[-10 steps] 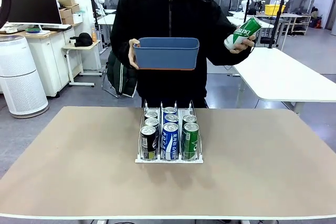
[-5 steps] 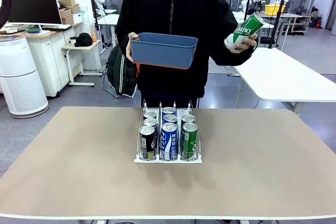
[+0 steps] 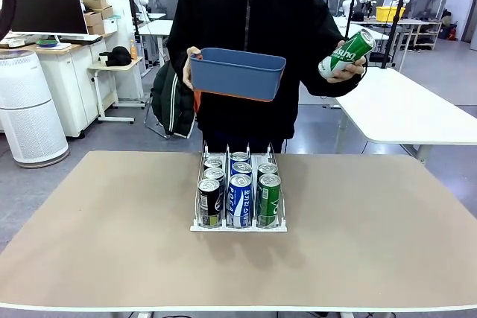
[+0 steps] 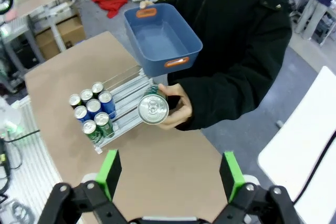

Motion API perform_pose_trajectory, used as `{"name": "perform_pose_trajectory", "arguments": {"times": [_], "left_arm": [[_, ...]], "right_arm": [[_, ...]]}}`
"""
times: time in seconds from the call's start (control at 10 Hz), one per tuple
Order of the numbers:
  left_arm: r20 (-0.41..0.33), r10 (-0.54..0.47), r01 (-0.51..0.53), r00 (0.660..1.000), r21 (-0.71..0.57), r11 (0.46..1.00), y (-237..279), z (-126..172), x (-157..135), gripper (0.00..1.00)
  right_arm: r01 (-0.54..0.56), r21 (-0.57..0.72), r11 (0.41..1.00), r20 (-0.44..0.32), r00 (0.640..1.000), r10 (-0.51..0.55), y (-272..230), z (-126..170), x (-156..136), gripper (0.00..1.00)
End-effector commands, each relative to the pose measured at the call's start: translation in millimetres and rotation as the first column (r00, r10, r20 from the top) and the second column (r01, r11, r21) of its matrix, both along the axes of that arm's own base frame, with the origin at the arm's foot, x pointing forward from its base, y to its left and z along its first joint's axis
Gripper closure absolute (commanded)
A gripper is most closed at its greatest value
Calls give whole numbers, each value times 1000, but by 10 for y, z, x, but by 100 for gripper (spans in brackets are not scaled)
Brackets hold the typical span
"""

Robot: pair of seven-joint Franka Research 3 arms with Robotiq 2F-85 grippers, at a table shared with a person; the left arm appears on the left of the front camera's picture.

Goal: Fill the beverage cans into the dispenser.
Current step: Pick up the Sprite handed by the human.

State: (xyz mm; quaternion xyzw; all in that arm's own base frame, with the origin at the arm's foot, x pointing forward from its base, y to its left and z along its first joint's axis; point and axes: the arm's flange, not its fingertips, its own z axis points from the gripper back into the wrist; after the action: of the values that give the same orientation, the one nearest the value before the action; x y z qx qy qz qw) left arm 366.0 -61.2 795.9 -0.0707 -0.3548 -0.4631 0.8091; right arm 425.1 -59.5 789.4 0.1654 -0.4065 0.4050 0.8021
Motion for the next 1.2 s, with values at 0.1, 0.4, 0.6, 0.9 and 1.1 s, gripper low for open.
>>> {"name": "perform_pose_trajectory", "arguments": {"times": [0.1, 0.4, 0.6, 0.9, 1.1], "left_arm": [[0, 0, 0, 1000, 0, 1000, 17, -5, -5, 0], [0, 0, 0, 1000, 0, 1000, 17, -5, -5, 0], [0, 0, 0, 1000, 0, 1000, 17, -5, -5, 0], [0, 0, 0, 1000, 0, 1000, 17, -5, -5, 0], [0, 0, 0, 1000, 0, 1000, 17, -5, -5, 0]], "right_arm": [[-47, -40, 998, -32, 998, 46, 138, -119, 186, 0], [-69, -101, 992, -70, 996, 62, 290, -323, 203, 0], [-40, -154, 987, -76, 997, 29, 504, -510, 226, 0], [-22, -136, 991, -63, 998, 14, 664, -728, 215, 0], [40, -107, 993, -30, 999, -43, 769, -806, 164, 0]]}}
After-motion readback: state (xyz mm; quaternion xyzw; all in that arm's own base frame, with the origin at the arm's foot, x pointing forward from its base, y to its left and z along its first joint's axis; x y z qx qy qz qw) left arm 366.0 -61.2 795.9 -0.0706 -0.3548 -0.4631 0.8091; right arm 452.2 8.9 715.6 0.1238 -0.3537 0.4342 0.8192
